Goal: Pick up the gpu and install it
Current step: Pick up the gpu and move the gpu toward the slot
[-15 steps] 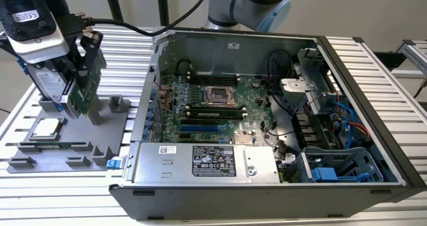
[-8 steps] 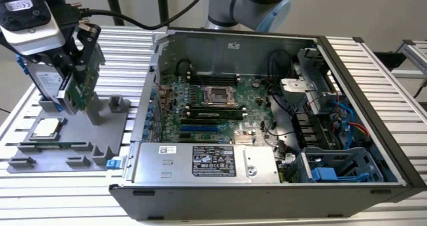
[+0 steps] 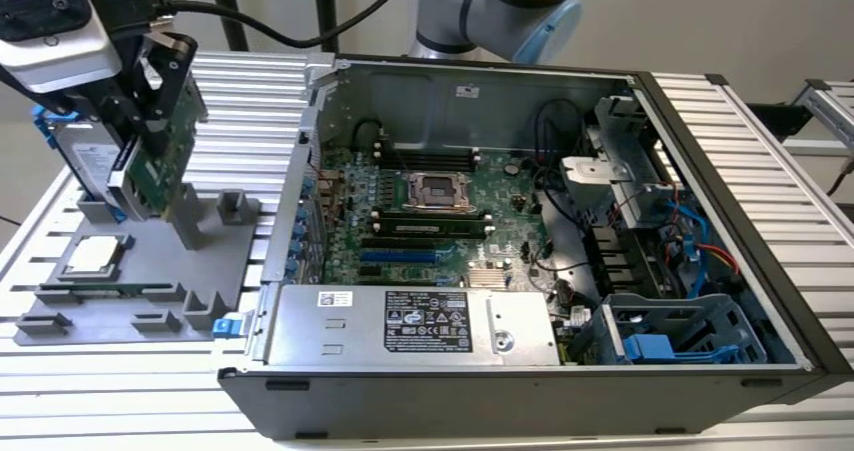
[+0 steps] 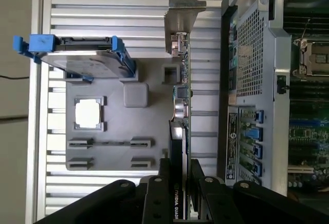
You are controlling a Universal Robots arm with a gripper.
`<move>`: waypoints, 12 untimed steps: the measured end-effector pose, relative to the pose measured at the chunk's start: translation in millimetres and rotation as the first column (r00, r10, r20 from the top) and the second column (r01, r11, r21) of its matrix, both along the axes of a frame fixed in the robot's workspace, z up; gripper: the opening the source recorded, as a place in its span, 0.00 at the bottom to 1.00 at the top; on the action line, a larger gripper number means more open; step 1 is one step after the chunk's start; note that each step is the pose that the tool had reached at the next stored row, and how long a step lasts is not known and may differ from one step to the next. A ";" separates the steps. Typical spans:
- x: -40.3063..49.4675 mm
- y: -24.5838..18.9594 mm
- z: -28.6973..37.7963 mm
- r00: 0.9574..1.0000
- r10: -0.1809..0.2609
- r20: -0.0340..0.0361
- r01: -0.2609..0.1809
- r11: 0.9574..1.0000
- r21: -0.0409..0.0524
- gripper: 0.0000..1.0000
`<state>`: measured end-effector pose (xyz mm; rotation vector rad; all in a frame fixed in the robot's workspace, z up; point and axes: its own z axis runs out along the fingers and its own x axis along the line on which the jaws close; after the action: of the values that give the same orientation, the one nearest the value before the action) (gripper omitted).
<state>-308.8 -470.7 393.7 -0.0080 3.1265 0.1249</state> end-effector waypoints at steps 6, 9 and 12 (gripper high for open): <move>0.3 -0.2 7.9 1.000 0.001 0.000 -0.001 1.000 0.000 0.00; 0.1 0.0 12.0 1.000 0.000 0.000 0.000 1.000 0.000 0.00; 0.0 0.0 13.6 1.000 0.000 0.000 0.000 1.000 0.000 0.00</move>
<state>-308.8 -470.7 407.4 -0.0080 3.1263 0.1250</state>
